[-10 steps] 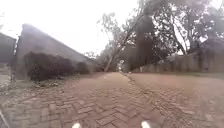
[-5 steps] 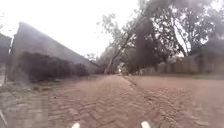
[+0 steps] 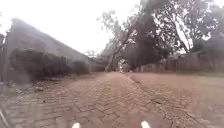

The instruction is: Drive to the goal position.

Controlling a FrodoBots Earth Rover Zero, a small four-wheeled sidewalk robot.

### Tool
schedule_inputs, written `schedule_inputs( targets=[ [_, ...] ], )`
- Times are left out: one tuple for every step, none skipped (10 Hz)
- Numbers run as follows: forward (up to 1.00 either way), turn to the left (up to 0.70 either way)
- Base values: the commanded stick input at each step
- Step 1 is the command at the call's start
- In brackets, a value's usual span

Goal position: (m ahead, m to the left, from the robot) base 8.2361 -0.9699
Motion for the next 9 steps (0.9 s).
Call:
schedule_inputs(
  targets=[
    [0.70,0.00],
    [0.70,0.00],
    [0.70,0.00],
    [0.70,0.00],
    [0.70,0.00],
    [0.70,0.00],
    [0.70,0.00],
    [0.70,0.01],
    [0.70,0.03]
  ],
)
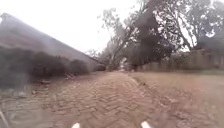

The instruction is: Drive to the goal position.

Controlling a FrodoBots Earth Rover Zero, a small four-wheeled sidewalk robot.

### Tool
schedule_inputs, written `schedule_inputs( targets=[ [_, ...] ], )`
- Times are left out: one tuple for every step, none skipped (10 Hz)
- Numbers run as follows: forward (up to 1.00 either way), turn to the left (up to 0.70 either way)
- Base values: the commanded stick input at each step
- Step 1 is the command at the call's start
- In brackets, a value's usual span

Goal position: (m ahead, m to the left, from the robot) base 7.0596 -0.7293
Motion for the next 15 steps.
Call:
schedule_inputs(
  targets=[
    [0.70,0.04],
    [0.70,-0.16],
    [0.70,-0.35],
    [0.70,-0.35],
    [0.70,-0.35],
    [0.70,0.00],
    [0.70,0.00],
    [0.70,0.00],
    [0.70,0.00],
    [0.70,0.00],
    [0.70,0.00],
    [0.70,0.00],
    [0.70,0.00],
    [0.70,0.00],
    [0.70,0.00]
  ],
)
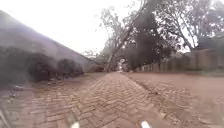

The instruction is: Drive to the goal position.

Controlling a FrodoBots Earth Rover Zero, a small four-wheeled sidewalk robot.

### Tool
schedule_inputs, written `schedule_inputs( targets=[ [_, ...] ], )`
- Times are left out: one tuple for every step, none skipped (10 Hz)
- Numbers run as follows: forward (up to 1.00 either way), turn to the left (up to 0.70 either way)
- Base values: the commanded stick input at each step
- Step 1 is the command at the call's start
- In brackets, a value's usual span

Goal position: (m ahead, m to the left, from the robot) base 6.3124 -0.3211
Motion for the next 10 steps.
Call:
schedule_inputs(
  targets=[
    [0.70,0.00],
    [0.70,0.00],
    [0.70,0.00],
    [0.70,0.00],
    [0.70,0.01],
    [0.70,0.02],
    [0.70,0.00],
    [0.70,0.00],
    [0.70,0.00],
    [0.70,0.03]
  ],
)
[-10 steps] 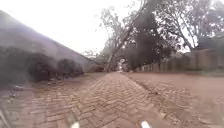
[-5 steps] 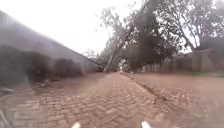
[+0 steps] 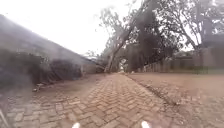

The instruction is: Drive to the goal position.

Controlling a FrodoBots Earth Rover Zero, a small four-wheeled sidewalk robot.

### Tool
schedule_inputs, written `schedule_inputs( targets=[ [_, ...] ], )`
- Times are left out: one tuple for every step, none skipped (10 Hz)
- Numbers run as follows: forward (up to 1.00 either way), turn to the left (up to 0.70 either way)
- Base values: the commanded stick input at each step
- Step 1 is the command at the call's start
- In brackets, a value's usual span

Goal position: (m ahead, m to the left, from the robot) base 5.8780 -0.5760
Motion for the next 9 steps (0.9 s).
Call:
schedule_inputs(
  targets=[
    [0.70,0.06],
    [0.70,-0.30],
    [0.70,-0.33],
    [0.70,-0.35],
    [0.70,-0.35],
    [0.70,-0.35],
    [0.70,0.03],
    [0.70,0.07],
    [0.70,0.09]
  ],
)
